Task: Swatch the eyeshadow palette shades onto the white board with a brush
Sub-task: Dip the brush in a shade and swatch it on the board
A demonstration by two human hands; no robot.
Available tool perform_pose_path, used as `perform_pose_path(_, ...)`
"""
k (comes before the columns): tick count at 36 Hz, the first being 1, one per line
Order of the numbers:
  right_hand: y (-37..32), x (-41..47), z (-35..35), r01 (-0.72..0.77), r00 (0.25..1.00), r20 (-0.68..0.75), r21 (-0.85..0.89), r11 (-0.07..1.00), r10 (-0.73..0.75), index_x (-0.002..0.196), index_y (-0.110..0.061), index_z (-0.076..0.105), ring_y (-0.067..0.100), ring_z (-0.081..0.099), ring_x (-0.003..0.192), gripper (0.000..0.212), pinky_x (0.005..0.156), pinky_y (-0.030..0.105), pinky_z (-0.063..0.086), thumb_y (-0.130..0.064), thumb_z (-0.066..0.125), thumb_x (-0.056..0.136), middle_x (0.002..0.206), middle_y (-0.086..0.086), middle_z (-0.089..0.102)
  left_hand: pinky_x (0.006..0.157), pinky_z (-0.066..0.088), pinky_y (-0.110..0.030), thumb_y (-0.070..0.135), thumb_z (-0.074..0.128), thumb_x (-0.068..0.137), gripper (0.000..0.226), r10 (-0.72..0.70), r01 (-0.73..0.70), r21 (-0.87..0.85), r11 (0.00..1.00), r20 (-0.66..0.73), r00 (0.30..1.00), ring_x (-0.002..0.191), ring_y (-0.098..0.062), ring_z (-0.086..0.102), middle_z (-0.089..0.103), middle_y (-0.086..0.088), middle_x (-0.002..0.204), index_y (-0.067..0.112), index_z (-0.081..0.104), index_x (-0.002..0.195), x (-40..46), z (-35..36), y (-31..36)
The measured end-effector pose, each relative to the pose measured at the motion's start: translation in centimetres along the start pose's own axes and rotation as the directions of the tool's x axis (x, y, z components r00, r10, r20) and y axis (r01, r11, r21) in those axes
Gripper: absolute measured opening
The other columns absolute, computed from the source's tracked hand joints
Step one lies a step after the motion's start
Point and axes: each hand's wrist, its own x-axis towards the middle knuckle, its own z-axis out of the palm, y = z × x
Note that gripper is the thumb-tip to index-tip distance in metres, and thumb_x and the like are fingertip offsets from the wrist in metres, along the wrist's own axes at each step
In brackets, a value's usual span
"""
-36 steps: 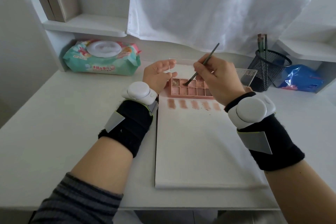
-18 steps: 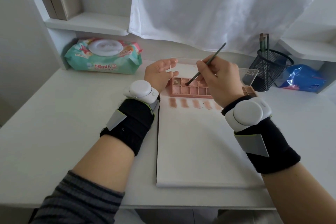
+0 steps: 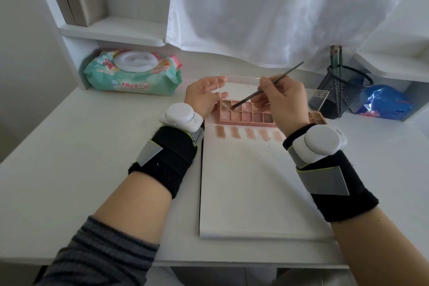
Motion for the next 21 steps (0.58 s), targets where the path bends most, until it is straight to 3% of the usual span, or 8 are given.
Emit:
perform_pose_path(2, 0.1, 0.0, -0.2, -0.013, 1.000, -0.013, 0.015, 1.000, 0.013, 0.075, -0.009, 0.057, 0.017, 0.058, 0.048, 0.020, 0.058, 0.037, 0.052, -0.016, 0.053, 0.093, 0.056, 0.002, 0.063, 0.064, 0.053, -0.014, -0.024, 0.042, 0.082, 0.037, -0.007, 0.007, -0.016, 1.000, 0.000, 1.000, 0.118, -0.034, 0.055, 0.058, -0.010, 0.109, -0.002, 0.053, 0.110, 0.1, 0.0, -0.1)
perform_pose_path(6, -0.1, 0.0, -0.8, -0.064, 0.997, -0.028, 0.107, 0.992, 0.068, 0.073, -0.010, 0.055, 0.012, 0.057, 0.045, 0.023, 0.049, 0.026, 0.050, -0.015, 0.050, 0.095, 0.048, -0.003, 0.062, 0.079, 0.052, -0.023, -0.024, 0.045, 0.081, 0.035, -0.010, 0.010, 0.013, 1.000, -0.005, 1.000, 0.118, -0.032, 0.055, 0.059, -0.008, 0.108, -0.003, 0.054, 0.108, 0.0, 0.0, 0.0)
perform_pose_path(10, -0.6, -0.6, -1.2, -0.131, 0.991, 0.004, 0.172, 0.976, 0.133, 0.075, -0.009, 0.054, 0.010, 0.055, 0.043, 0.023, 0.041, 0.021, 0.044, -0.016, 0.048, 0.096, 0.047, -0.003, 0.061, 0.061, 0.053, -0.014, -0.025, 0.039, 0.083, 0.036, -0.016, 0.016, 0.014, 1.000, -0.013, 1.000, 0.115, -0.031, 0.056, 0.058, -0.009, 0.109, -0.004, 0.055, 0.108, -0.1, 0.1, 0.2)
perform_pose_path(12, -0.8, -0.9, -1.3, -0.137, 0.991, 0.017, 0.167, 0.976, 0.136, 0.075, -0.010, 0.053, 0.010, 0.054, 0.043, 0.024, 0.041, 0.022, 0.042, -0.017, 0.047, 0.097, 0.047, -0.003, 0.060, 0.059, 0.053, -0.012, -0.026, 0.036, 0.083, 0.038, -0.002, 0.002, -0.012, 1.000, -0.006, 1.000, 0.108, -0.028, 0.055, 0.056, -0.012, 0.110, -0.007, 0.053, 0.111, -0.1, 0.1, 0.2)
perform_pose_path(21, -1.6, -4.8, -0.1, 0.088, 0.994, 0.074, -0.023, 0.996, -0.086, 0.072, -0.019, 0.048, 0.008, 0.054, 0.048, 0.025, 0.048, 0.016, 0.037, -0.017, 0.045, 0.097, 0.057, 0.000, 0.059, 0.074, 0.055, -0.017, -0.023, 0.037, 0.084, 0.039, 0.016, -0.021, 0.122, 0.992, 0.043, 0.999, 0.116, -0.031, 0.057, 0.059, -0.007, 0.108, -0.003, 0.059, 0.110, 0.0, -0.7, -0.2)
